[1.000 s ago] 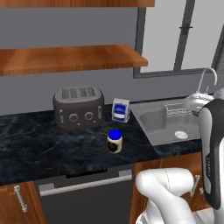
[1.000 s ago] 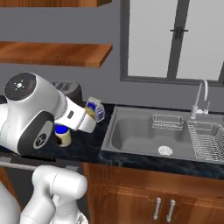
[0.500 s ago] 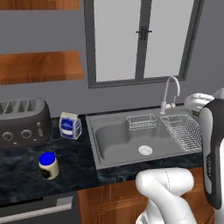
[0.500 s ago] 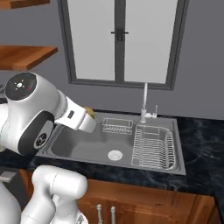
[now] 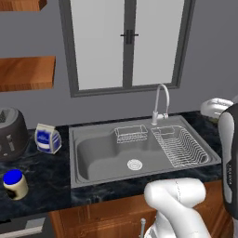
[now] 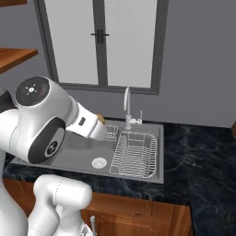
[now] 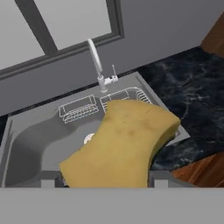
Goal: Open the cabinet. Pick the sponge and place it next to the sink. Then close the cabinet.
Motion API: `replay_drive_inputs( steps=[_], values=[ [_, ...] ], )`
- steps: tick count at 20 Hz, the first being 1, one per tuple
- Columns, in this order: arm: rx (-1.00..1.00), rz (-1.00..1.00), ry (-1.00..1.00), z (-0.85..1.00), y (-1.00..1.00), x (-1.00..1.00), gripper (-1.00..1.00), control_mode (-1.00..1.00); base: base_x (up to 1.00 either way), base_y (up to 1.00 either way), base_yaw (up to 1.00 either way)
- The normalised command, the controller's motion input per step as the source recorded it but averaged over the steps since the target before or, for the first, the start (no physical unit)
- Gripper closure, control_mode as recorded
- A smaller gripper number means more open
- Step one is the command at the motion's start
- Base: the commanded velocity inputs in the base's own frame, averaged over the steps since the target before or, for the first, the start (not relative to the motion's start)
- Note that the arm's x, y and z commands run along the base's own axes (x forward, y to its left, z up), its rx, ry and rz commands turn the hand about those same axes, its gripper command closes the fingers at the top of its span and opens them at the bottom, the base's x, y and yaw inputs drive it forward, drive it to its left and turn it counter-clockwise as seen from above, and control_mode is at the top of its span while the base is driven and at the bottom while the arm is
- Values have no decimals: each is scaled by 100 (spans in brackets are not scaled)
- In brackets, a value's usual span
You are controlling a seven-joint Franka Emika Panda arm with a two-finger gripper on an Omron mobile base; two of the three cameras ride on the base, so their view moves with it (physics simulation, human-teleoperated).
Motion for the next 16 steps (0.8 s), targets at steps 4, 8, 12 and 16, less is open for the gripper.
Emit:
replay_drive_inputs(
  steps=[4, 8, 12, 16],
  values=[
    [3, 3, 6, -10, -30, 33, 100, -100, 0, 0, 0],
    [4, -2, 14, -61, -69, 94, 100, -100, 0, 0, 0],
    [0, -4, 14, -64, -81, 93, 100, -100, 0, 0, 0],
    [-5, -4, 13, -65, -89, 51, 100, -100, 0, 0, 0]
  ],
)
